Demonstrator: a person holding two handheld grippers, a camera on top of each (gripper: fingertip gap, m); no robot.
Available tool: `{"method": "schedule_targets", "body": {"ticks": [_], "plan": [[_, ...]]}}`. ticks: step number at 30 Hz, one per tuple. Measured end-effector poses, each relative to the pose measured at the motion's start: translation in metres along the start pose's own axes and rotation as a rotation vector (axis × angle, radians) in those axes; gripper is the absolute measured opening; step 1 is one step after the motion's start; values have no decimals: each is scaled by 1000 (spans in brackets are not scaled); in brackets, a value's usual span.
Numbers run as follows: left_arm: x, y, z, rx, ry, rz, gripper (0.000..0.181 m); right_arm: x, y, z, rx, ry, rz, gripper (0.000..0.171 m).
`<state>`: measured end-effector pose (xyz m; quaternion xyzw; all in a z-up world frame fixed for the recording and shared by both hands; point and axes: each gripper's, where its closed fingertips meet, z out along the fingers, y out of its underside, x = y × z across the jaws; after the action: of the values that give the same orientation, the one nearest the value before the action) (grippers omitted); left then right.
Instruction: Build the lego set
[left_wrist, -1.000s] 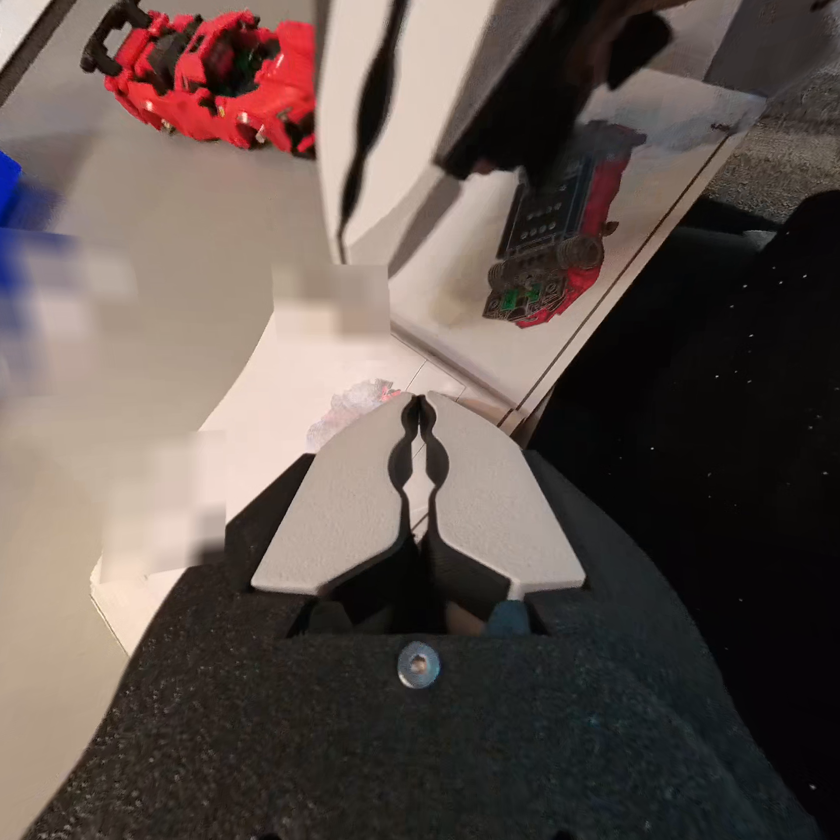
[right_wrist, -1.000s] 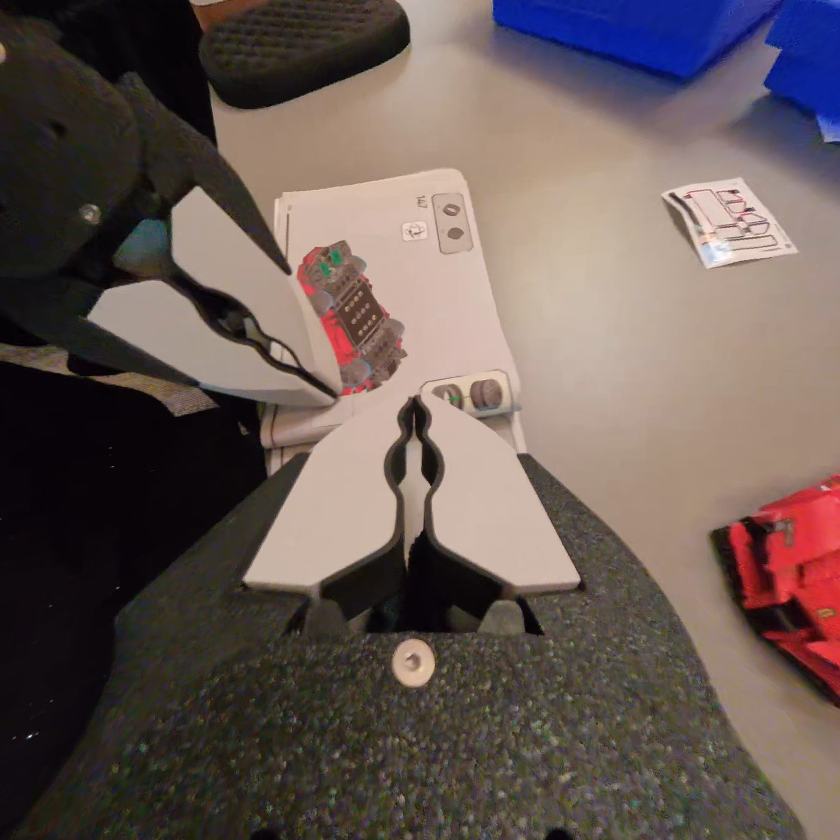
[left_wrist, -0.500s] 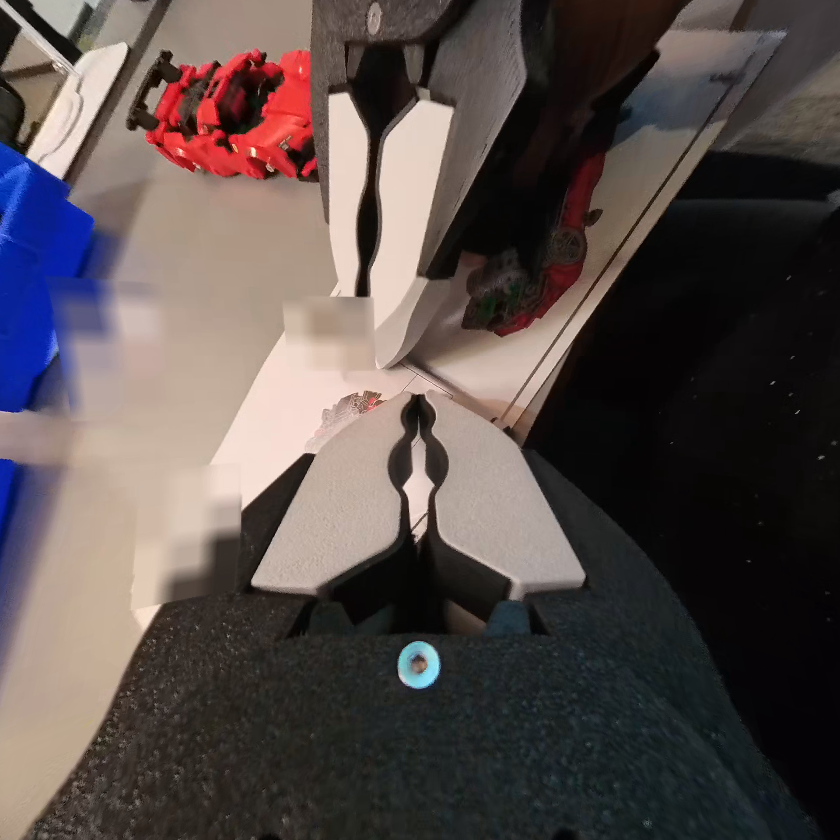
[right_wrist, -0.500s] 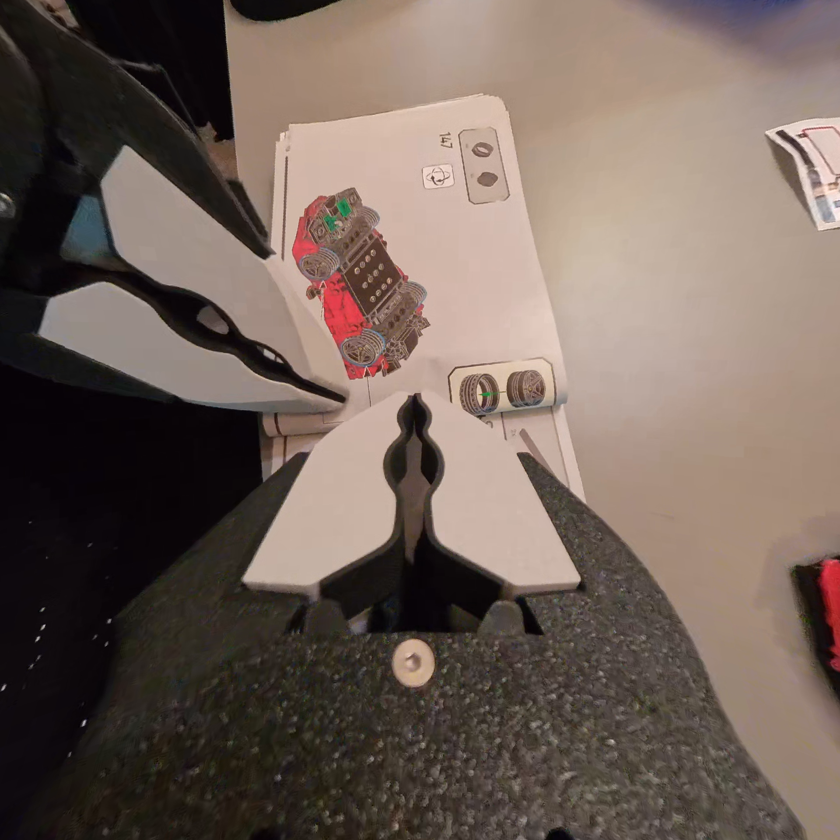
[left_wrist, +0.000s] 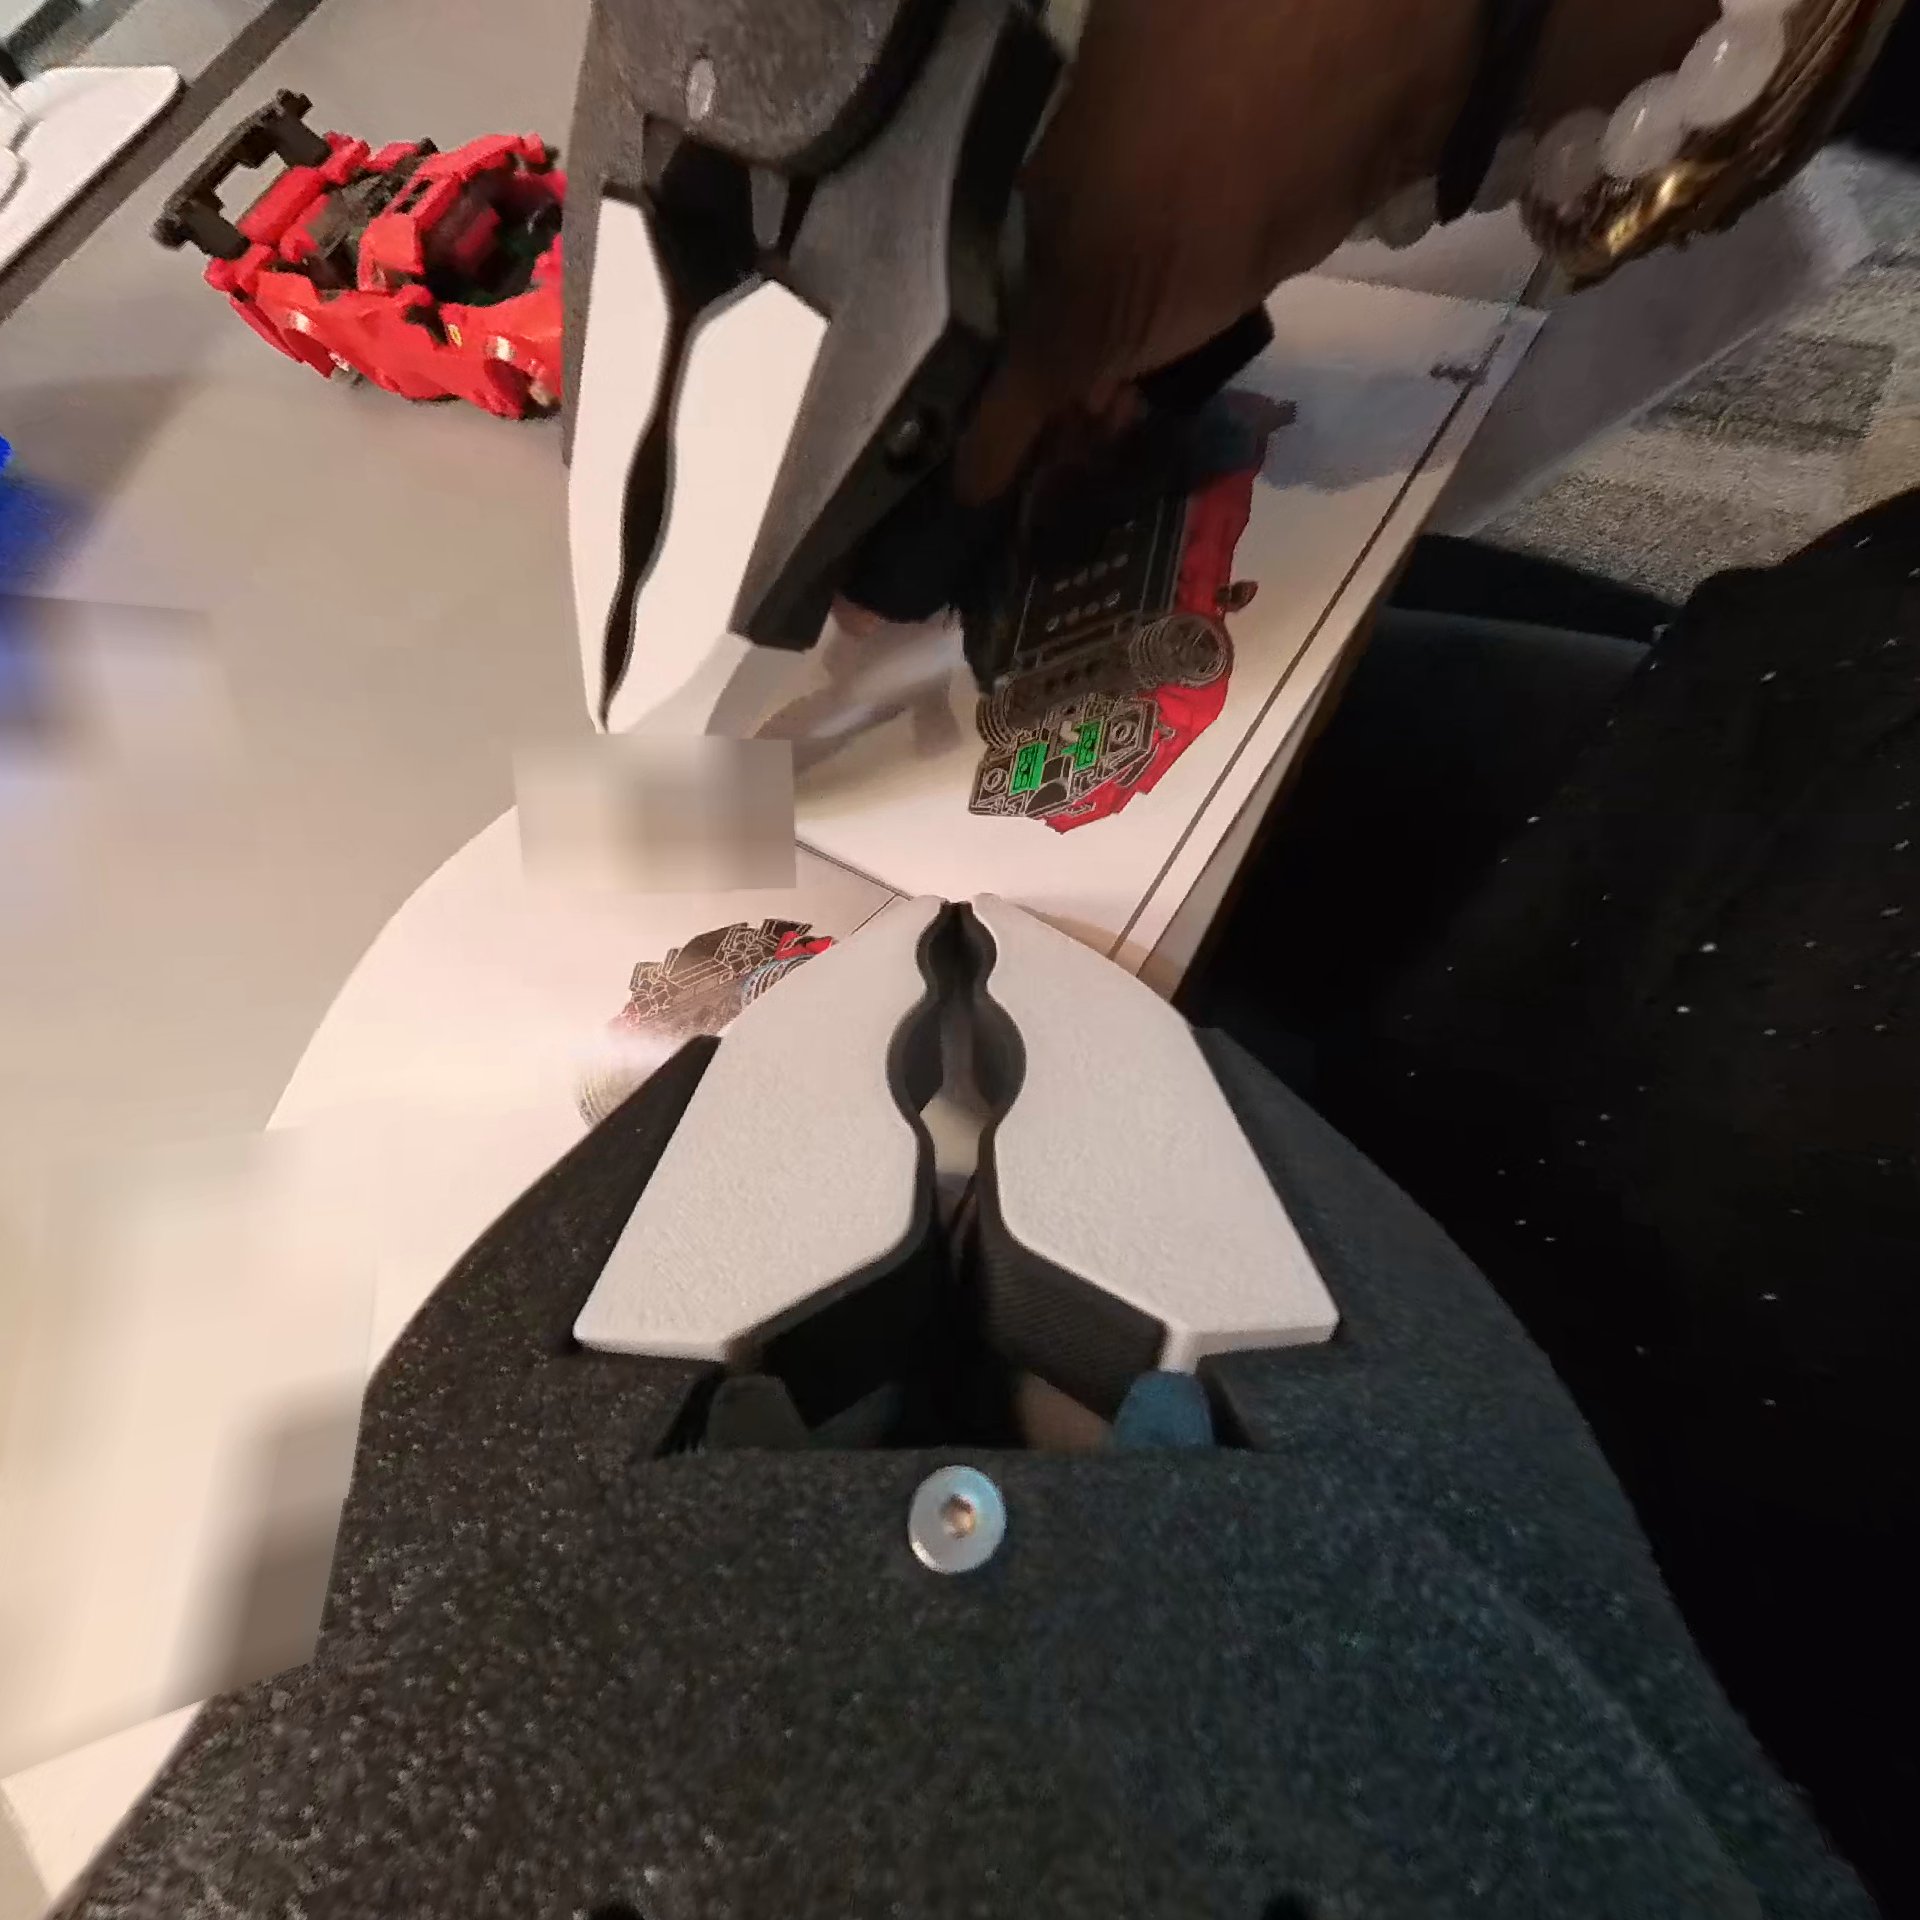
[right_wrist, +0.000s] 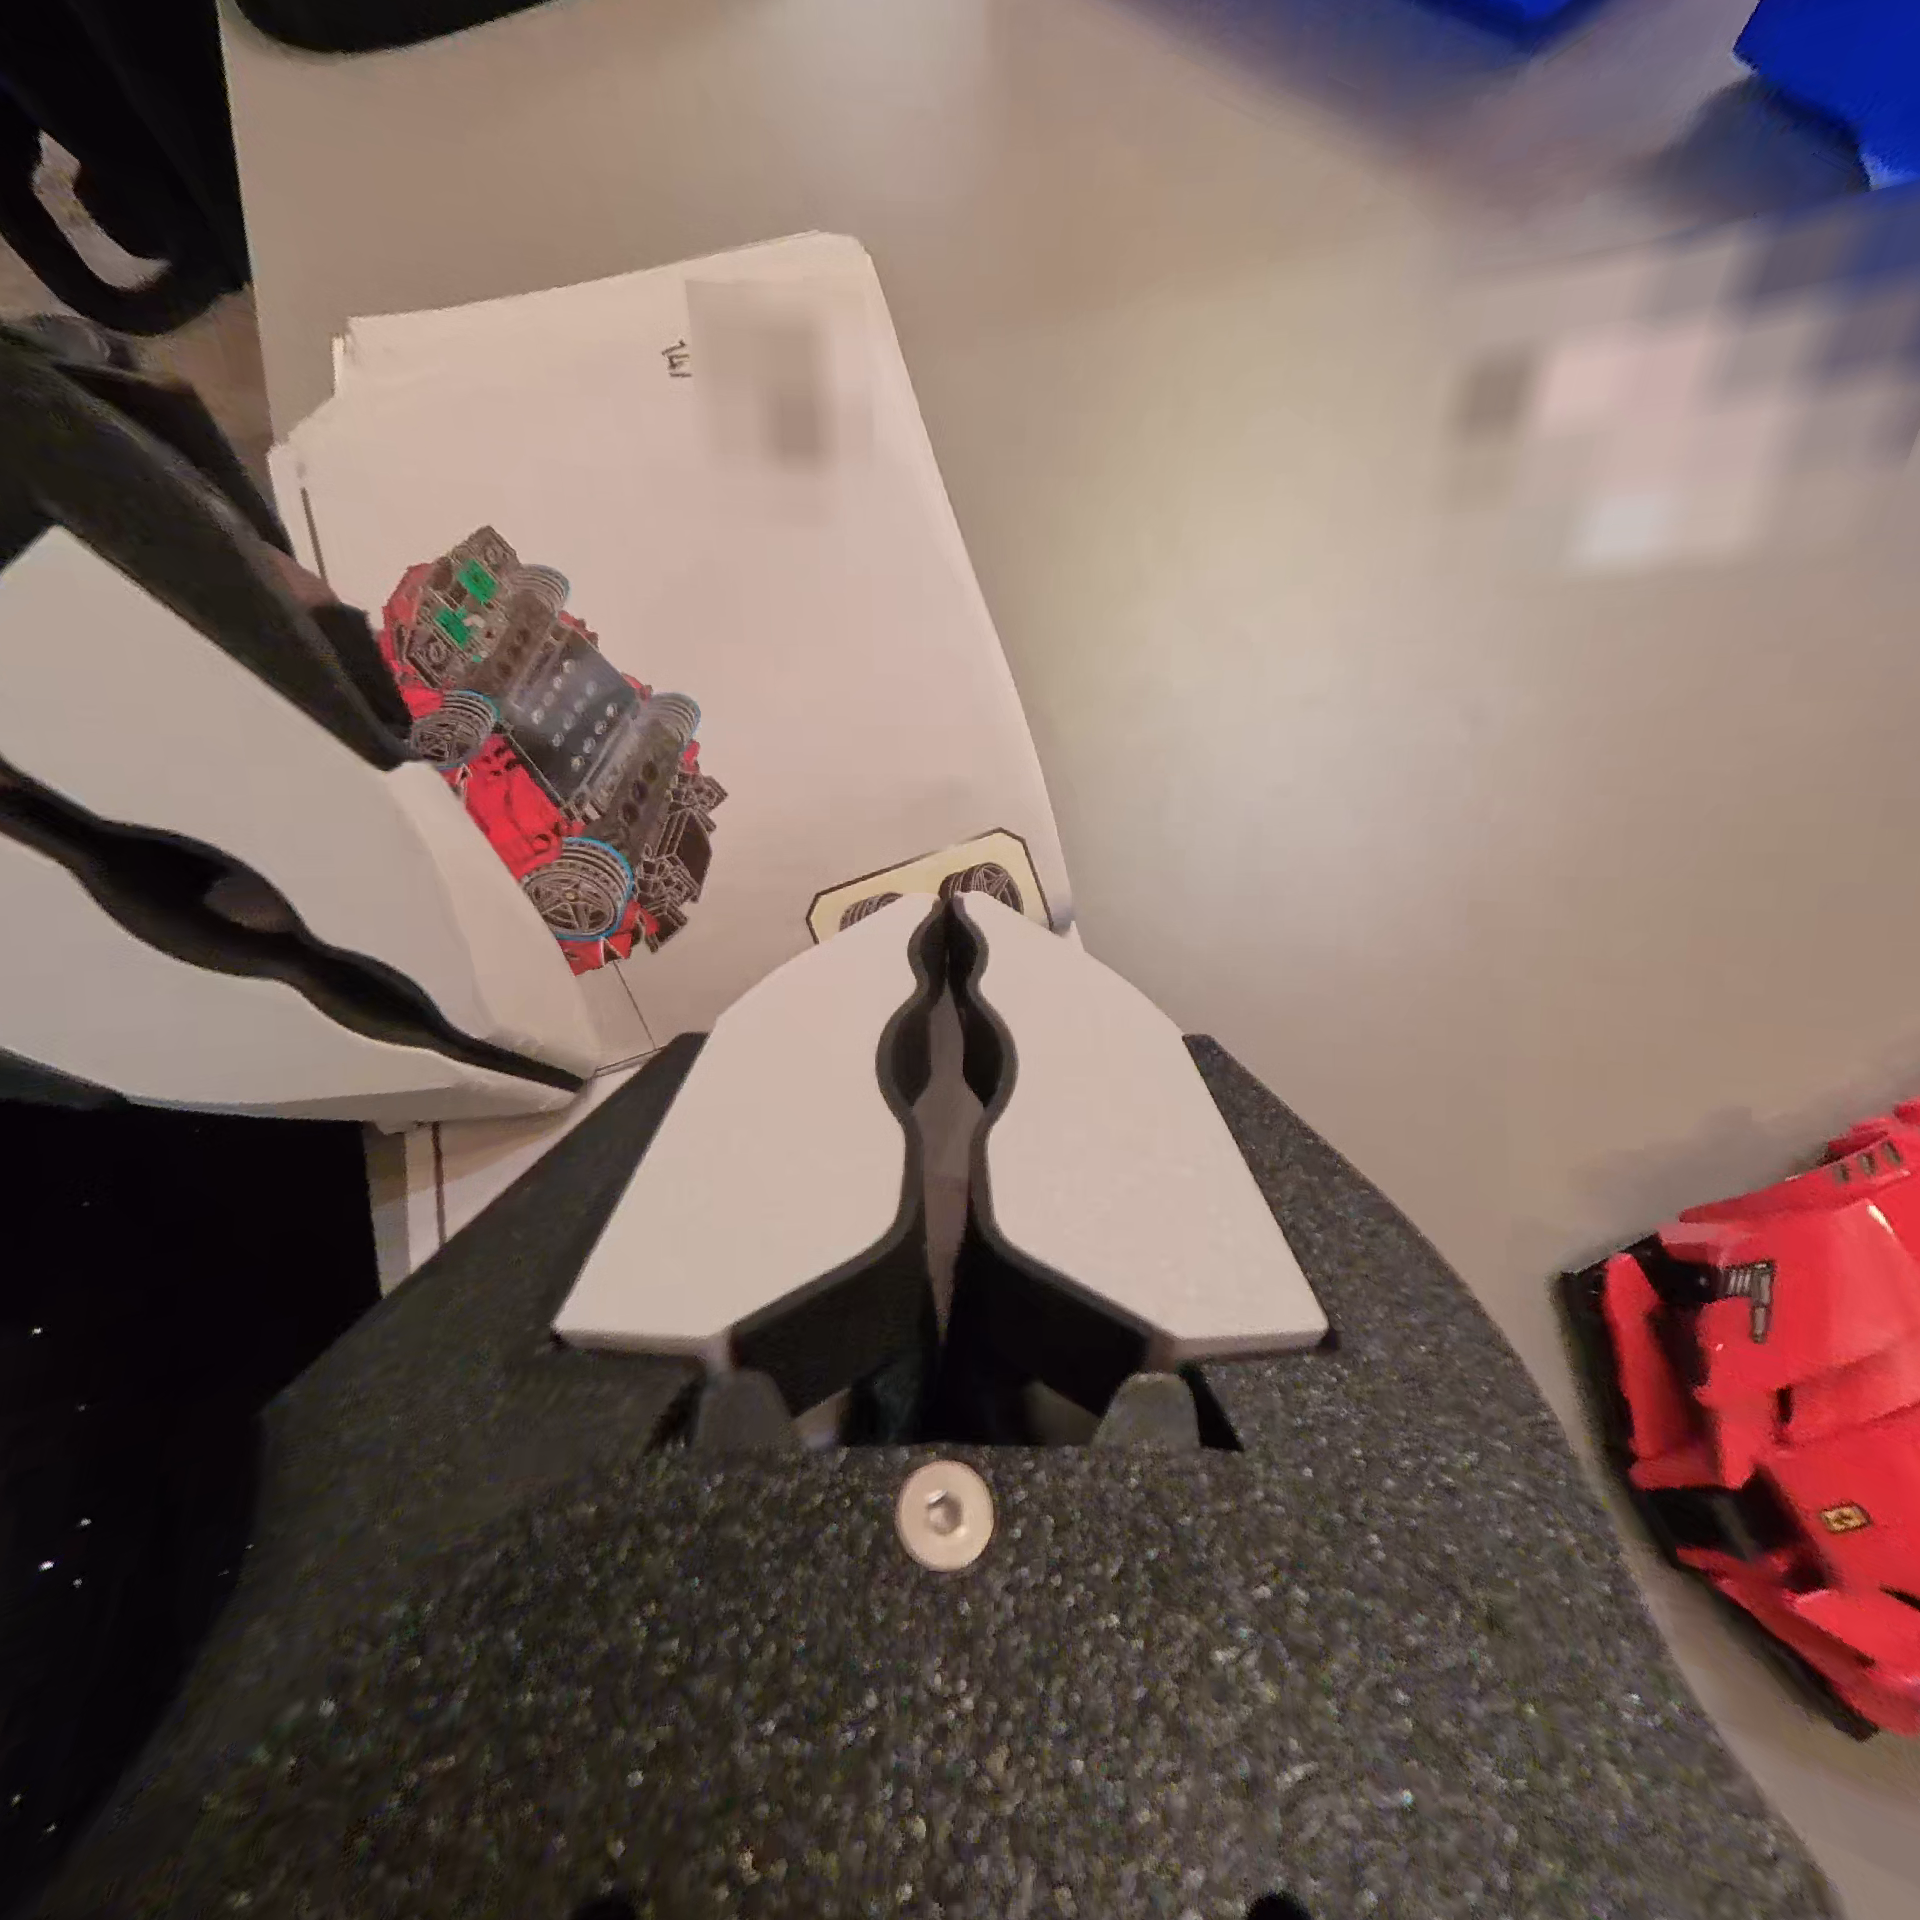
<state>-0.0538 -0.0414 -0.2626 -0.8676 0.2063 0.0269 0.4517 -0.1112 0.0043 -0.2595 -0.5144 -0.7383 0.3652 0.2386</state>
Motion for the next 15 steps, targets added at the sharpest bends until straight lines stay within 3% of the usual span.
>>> {"method": "schedule_targets", "body": {"ticks": [7, 8, 9, 10, 15], "plan": [[3, -2, -2, 43, 87, -65, 0, 4, 0, -4, 8, 39, -49, 0], [1, -4, -6, 63, 96, -87, 0, 9, 4, -8, -14, 74, -64, 18], [-3, -7, -11, 87, 97, -115, 15, 10, 6, -14, -48, 88, -71, 42], [-11, -8, -17, 102, 81, -139, 25, 7, 8, -22, -78, 83, -66, 53], [-59, 17, -48, 46, -69, -183, 25, -23, 10, -48, -30, 68, -16, 45]]}}
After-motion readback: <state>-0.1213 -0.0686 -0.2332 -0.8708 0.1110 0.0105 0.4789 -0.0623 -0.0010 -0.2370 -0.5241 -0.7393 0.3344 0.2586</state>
